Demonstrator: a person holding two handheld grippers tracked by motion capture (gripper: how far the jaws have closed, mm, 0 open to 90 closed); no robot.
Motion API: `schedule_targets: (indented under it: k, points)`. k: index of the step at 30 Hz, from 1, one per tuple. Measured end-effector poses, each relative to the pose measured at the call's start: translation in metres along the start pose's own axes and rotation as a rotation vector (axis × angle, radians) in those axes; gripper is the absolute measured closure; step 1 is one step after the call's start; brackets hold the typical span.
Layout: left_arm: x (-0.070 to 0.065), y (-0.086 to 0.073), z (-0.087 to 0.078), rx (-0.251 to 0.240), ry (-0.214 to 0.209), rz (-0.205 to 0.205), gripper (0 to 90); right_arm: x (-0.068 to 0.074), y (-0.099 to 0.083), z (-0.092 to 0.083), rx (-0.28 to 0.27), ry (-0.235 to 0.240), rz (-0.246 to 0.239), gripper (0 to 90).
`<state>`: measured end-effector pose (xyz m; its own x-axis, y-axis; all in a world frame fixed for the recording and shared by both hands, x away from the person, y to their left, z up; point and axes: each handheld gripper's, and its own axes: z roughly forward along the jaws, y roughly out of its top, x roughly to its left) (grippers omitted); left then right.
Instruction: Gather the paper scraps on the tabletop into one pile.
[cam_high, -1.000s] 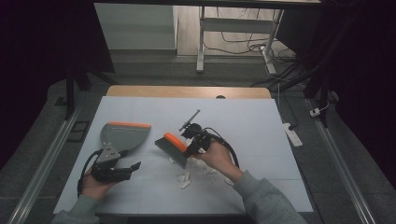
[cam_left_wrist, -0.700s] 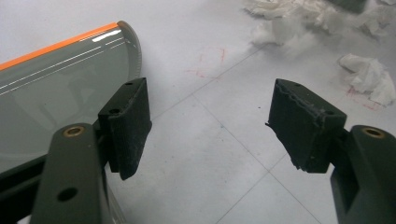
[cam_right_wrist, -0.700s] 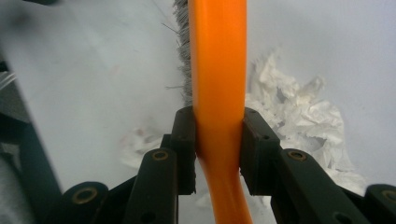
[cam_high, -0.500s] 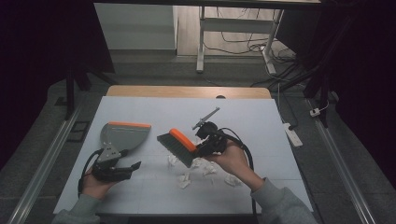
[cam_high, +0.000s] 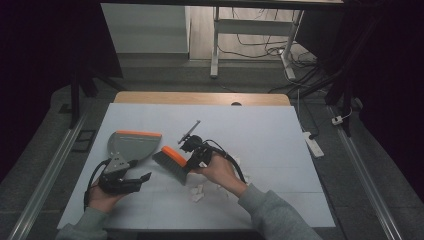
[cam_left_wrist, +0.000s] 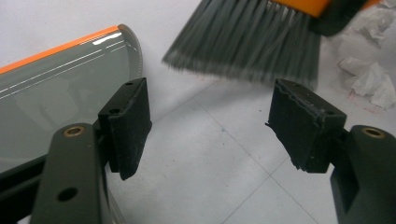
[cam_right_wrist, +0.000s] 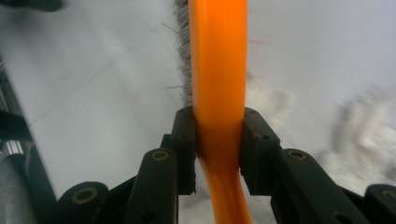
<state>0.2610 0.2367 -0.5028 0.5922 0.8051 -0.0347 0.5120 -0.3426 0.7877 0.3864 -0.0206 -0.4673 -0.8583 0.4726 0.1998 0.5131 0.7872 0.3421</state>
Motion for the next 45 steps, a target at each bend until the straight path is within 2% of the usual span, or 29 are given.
schedule_targets:
  k: [3, 4, 6, 8, 13, 17, 21, 23, 27, 29, 31, 33, 36, 41, 43, 45]
  points:
    - [0.000, 0.000, 0.000, 0.002, 0.000, 0.001, 30.3, -0.020, -0.010, -0.013, -0.004, -0.071, 0.044, 69.5]
    - [-0.001, 0.000, 0.001, 0.003, 0.000, 0.003, 30.3, -0.027, -0.014, -0.018, -0.010, -0.082, 0.065, 69.4]
    - [-0.001, 0.001, 0.001, 0.006, 0.000, 0.006, 30.3, -0.035, -0.022, -0.029, -0.046, -0.092, 0.106, 69.5]
    - [-0.001, 0.001, 0.002, 0.008, 0.002, 0.007, 30.3, -0.038, -0.030, -0.042, -0.090, -0.067, 0.116, 69.4]
    - [-0.001, 0.001, 0.001, 0.005, 0.005, 0.000, 30.3, -0.021, -0.049, -0.074, -0.182, -0.020, 0.068, 69.4]
    - [0.000, 0.000, 0.001, 0.007, 0.007, 0.001, 30.3, -0.003, -0.064, -0.085, -0.183, 0.016, 0.023, 69.4]
    - [0.000, 0.000, 0.000, 0.005, 0.013, -0.001, 30.3, 0.020, -0.077, -0.076, -0.121, 0.072, -0.029, 69.4]
    - [0.001, 0.000, -0.001, 0.001, 0.015, -0.009, 30.3, 0.029, -0.082, -0.067, -0.077, 0.083, -0.066, 69.5]
    - [0.003, 0.000, -0.001, 0.001, 0.016, -0.013, 30.3, 0.043, -0.084, -0.043, -0.009, 0.117, -0.106, 69.4]
    - [0.003, 0.000, -0.001, 0.000, 0.014, -0.014, 30.3, 0.049, -0.082, -0.031, 0.033, 0.117, -0.118, 69.4]
    - [0.003, 0.000, 0.000, 0.002, 0.013, -0.011, 30.3, 0.050, -0.078, -0.023, 0.059, 0.082, -0.145, 69.4]
    - [0.002, 0.000, 0.000, 0.003, 0.013, -0.009, 30.3, 0.046, -0.073, -0.022, 0.072, 0.045, -0.143, 69.4]
    - [0.002, 0.000, 0.000, 0.004, 0.011, -0.009, 30.3, 0.028, -0.066, -0.024, 0.075, 0.003, -0.114, 69.4]
    - [0.002, 0.000, 0.000, 0.003, 0.010, -0.007, 30.3, -0.012, -0.061, -0.034, 0.054, -0.076, -0.008, 69.4]
    - [0.002, 0.000, 0.001, 0.005, 0.010, -0.007, 30.3, -0.026, -0.063, -0.038, 0.036, -0.085, 0.046, 69.4]
    - [0.002, 0.000, 0.001, 0.006, 0.009, -0.008, 30.3, -0.031, -0.065, -0.042, 0.025, -0.083, 0.056, 69.4]
